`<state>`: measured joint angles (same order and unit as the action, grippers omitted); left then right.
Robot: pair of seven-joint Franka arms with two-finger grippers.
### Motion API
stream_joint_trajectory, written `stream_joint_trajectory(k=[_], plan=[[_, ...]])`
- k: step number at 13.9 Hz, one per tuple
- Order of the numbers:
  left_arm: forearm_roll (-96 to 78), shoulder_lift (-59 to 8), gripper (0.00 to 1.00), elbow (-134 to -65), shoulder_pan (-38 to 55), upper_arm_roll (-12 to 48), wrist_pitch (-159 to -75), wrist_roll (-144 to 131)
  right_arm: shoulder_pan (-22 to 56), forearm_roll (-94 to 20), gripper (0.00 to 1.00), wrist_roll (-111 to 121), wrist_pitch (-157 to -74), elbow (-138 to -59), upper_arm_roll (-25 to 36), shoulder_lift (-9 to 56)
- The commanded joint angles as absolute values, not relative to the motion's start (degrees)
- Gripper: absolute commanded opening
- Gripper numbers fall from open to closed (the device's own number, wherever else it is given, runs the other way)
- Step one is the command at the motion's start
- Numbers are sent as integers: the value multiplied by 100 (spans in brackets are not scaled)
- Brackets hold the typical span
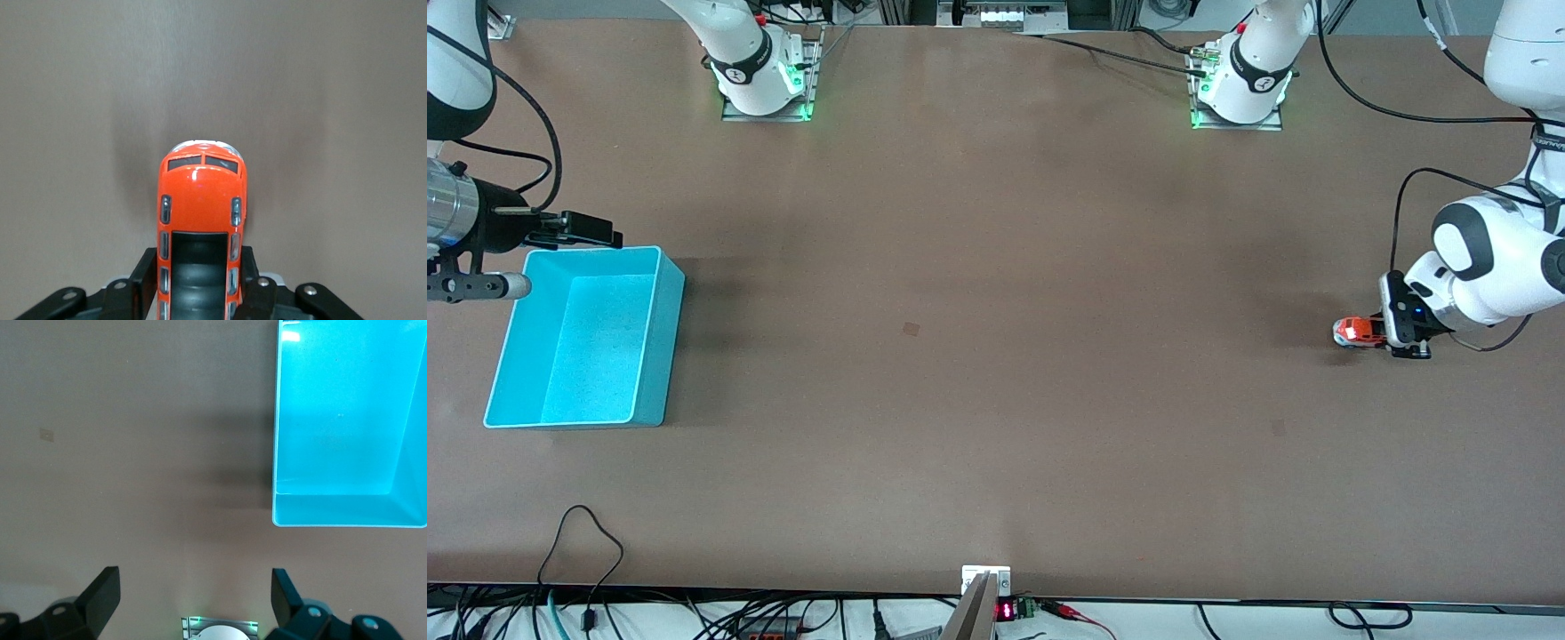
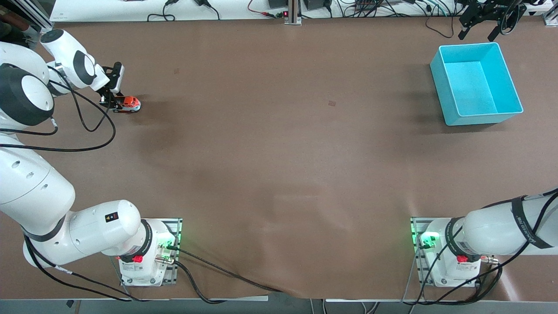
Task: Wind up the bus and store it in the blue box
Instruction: 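Open the left gripper and lift it off the bus, then move the right gripper toward the rolling bus while the left gripper withdraws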
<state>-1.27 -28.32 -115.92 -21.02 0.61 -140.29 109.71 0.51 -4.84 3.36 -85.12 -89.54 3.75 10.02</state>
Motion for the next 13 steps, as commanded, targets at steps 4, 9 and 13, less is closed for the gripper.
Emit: stream_joint_trajectory(k=[4, 9, 13], plan=[[-141, -3244, 100, -10734, -2083, 114, -12634, 11083, 52, -431, 100, 343, -8428, -8859, 343, 993], [-132, -2664, 100, -10310, -1943, 228, -11410, 10917, 70, -395, 100, 316, -8481, -8886, 325, 976], [-114, -2470, 100, -10301, -1829, 281, -11171, 10775, 70, -396, 100, 316, -8455, -8886, 299, 976]])
